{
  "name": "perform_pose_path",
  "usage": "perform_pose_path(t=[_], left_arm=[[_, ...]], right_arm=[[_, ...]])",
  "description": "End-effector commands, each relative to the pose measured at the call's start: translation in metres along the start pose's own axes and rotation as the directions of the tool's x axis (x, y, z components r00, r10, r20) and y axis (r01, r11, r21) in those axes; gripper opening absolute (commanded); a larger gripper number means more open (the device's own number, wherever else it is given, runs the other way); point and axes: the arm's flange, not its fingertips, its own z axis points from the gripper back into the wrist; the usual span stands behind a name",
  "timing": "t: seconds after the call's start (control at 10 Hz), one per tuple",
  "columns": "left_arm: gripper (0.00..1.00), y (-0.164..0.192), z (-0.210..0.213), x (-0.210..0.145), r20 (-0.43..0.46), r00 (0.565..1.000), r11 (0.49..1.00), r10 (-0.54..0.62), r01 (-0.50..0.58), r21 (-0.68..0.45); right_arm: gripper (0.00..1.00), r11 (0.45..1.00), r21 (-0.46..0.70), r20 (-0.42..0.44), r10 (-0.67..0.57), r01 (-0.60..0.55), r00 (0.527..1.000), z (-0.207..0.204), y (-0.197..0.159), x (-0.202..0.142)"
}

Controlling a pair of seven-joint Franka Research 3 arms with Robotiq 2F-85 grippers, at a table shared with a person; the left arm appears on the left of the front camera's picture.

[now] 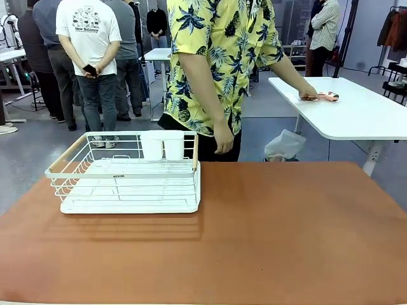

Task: Clean the table.
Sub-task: Pick up the Lint Roller when the human hands it over.

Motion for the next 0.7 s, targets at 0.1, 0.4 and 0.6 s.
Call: perform_pose_path(t=[0.1, 0.4, 0.6], left_arm=[[1.0, 0.0001, 0.0019, 0.0, 0.007, 1.0, 1.0, 0.0, 0.0, -0.001], [1.0, 0.0001, 0.0019, 0.0, 0.007, 1.0, 1.0, 0.0, 0.0, -0.001], [1.0, 0.0001, 0.0019, 0.0, 0.007, 1.0, 1.0, 0.0, 0.0, -0.001]], right_arm=[[1.0, 1.0, 0.0, 0.001, 0.002, -0.002, 1.0, 0.0003, 0.0023, -0.0002], [1.0, 1.0, 0.0, 0.001, 0.002, -0.002, 1.0, 0.0003, 0.0023, -0.0002], [1.0, 1.0, 0.0, 0.001, 0.002, -0.002, 1.0, 0.0003, 0.0023, -0.0002]])
